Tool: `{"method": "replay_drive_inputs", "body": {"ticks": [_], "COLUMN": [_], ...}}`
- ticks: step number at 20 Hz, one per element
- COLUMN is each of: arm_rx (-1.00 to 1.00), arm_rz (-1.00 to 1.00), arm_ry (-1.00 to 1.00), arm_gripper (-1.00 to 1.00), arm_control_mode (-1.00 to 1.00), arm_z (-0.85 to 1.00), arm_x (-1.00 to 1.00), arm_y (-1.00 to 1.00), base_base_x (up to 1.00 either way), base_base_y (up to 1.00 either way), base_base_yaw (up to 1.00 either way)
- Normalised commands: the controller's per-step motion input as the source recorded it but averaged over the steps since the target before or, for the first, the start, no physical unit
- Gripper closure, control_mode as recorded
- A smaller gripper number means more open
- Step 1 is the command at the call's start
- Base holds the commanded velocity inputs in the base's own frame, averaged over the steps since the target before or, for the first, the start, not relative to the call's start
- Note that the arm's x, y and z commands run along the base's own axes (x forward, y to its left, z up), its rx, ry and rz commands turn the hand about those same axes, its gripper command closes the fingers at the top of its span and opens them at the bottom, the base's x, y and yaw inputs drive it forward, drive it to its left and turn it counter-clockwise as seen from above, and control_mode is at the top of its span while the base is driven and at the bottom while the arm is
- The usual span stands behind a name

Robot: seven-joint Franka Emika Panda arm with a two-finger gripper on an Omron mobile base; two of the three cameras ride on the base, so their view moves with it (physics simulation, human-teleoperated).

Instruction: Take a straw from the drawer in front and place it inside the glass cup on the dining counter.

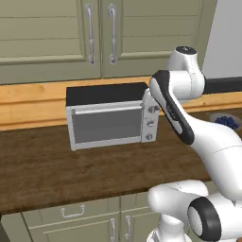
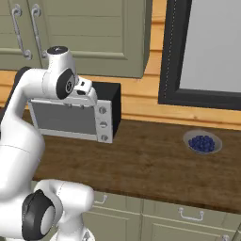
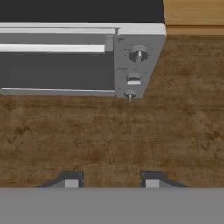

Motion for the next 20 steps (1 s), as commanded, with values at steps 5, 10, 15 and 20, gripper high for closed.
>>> {"method": "replay_drive_inputs", "body": {"ticks": [5,10,15,20], "arm_rx": [0.0,0.0,0.0,0.0], "arm_rz": [0.0,0.0,0.0,0.0], "arm_ry": [0.0,0.0,0.0,0.0], "arm_gripper": [-1.0,-1.0,-1.0,-1.0], "arm_control_mode": [1.0,1.0,1.0,1.0], "arm_z": [0.0,0.0,0.0,0.0], "arm_x": [-0.01,0.0,0.0,0.0], "arm_y": [0.0,0.0,0.0,0.0], "base_base_x": [-0.42,-0.74,-0.21,0.0], "base_base_y": [0.0,-0.09,-0.63,-0.91], "base_base_yaw": [0.0,0.04,0.32,0.53]}}
